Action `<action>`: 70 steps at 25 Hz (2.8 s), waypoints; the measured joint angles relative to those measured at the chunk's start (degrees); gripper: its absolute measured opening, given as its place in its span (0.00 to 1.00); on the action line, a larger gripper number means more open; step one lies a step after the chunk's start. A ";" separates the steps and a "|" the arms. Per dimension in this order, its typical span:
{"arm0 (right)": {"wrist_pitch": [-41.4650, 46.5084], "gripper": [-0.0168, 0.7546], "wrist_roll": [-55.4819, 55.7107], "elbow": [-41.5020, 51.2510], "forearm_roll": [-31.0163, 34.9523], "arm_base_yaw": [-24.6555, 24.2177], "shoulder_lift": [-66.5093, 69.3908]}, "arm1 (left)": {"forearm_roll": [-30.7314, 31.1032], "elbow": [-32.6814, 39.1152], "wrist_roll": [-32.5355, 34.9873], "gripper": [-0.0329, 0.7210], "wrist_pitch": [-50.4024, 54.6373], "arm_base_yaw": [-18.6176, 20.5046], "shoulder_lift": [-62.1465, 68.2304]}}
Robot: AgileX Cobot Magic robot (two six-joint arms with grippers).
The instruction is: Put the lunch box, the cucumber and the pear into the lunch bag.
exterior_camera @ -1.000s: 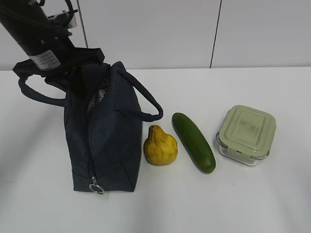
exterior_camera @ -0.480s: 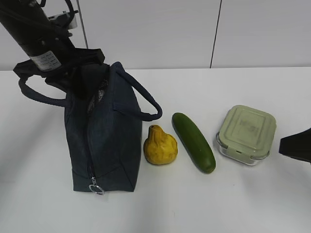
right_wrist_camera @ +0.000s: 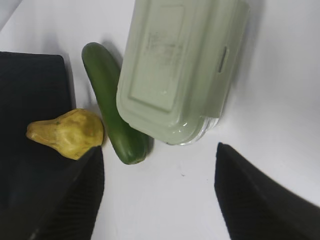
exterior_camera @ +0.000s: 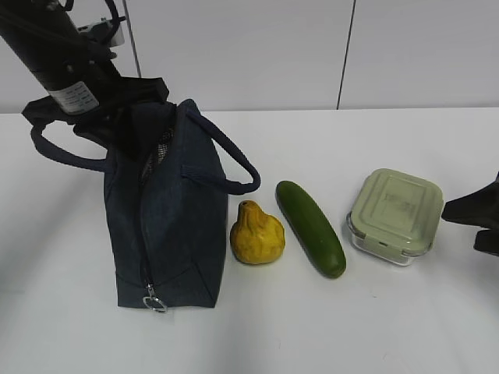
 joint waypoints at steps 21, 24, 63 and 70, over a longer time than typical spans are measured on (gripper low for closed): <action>10.95 0.68 -7.92 -15.50 4.71 -4.04 28.24 | -0.19 0.00 0.00 0.05 0.05 0.00 0.00; 10.76 0.72 -8.05 -16.17 4.71 -4.04 28.77 | -0.19 0.00 0.00 0.05 0.05 0.00 0.00; 21.42 0.52 -8.57 -22.56 10.08 -4.04 41.25 | 0.00 0.00 0.00 0.05 -0.01 -0.06 0.00; 21.62 0.52 -8.27 -26.12 10.84 -3.58 38.45 | -5.51 0.00 4.19 0.05 -0.80 -0.06 0.07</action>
